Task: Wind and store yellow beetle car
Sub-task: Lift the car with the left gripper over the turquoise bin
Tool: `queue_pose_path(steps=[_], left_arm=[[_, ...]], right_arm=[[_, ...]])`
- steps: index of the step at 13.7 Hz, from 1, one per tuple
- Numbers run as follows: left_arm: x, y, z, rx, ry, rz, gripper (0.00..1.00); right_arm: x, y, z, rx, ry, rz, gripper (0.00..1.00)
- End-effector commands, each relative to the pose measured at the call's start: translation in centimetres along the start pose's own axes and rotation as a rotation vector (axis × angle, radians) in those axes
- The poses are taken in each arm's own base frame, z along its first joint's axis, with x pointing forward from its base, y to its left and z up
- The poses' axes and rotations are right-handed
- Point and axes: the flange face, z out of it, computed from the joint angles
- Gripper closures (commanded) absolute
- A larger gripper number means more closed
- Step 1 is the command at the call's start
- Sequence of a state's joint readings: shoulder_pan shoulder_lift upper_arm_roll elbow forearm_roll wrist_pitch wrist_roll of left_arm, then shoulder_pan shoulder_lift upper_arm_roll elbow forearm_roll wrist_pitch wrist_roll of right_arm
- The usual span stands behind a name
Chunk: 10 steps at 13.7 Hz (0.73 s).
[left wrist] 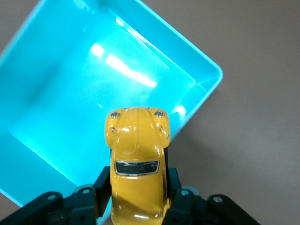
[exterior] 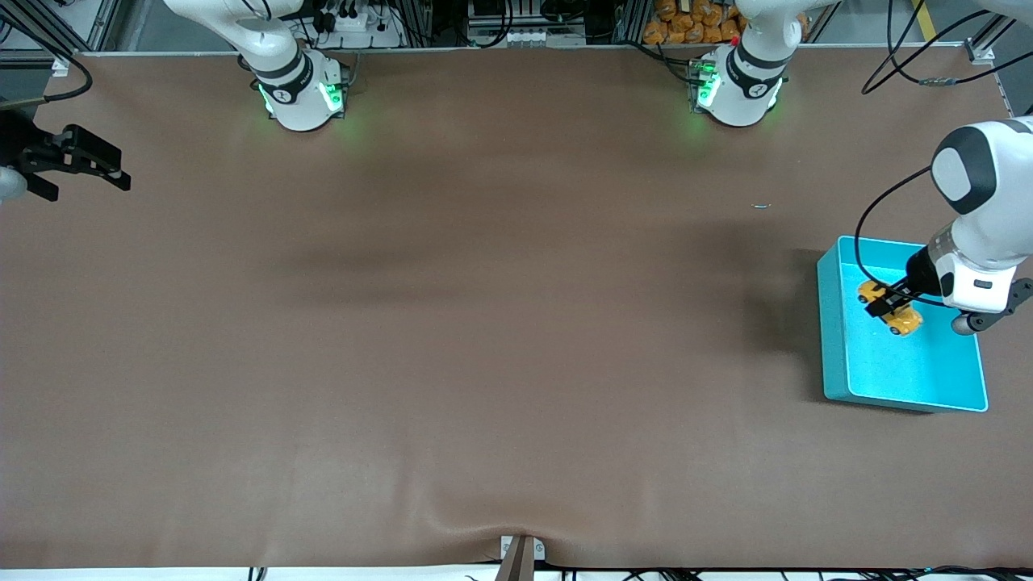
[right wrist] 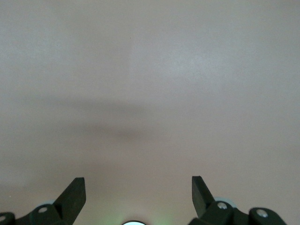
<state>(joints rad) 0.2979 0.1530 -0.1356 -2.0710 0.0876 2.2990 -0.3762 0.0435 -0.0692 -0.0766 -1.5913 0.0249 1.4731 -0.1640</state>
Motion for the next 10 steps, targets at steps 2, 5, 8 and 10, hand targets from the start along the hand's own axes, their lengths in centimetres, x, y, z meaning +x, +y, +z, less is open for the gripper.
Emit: queue_pose_path(steps=[2, 5, 8, 10], left_arm=[[1.3, -2.3, 0.0, 0.035, -0.008, 0.18, 1.0], [2.8, -5.3, 1.1, 0.034, -0.024, 0.292, 1.0], [3.2, -7.0, 3.4, 0.028, -0.065, 0.391, 1.0], [3.4, -7.6, 5.0, 0.021, -0.088, 0.463, 1.0]], right_arm=[[-0.3, 1.0, -0.9, -0.012, 0.014, 0.017, 0.0], [-0.4, 1.1, -1.5, -0.016, 0.026, 0.02, 0.0], [-0.5, 1.5, -1.7, -0.015, 0.029, 0.028, 0.0], [-0.5, 1.4, -1.8, -0.015, 0.029, 0.025, 0.0]])
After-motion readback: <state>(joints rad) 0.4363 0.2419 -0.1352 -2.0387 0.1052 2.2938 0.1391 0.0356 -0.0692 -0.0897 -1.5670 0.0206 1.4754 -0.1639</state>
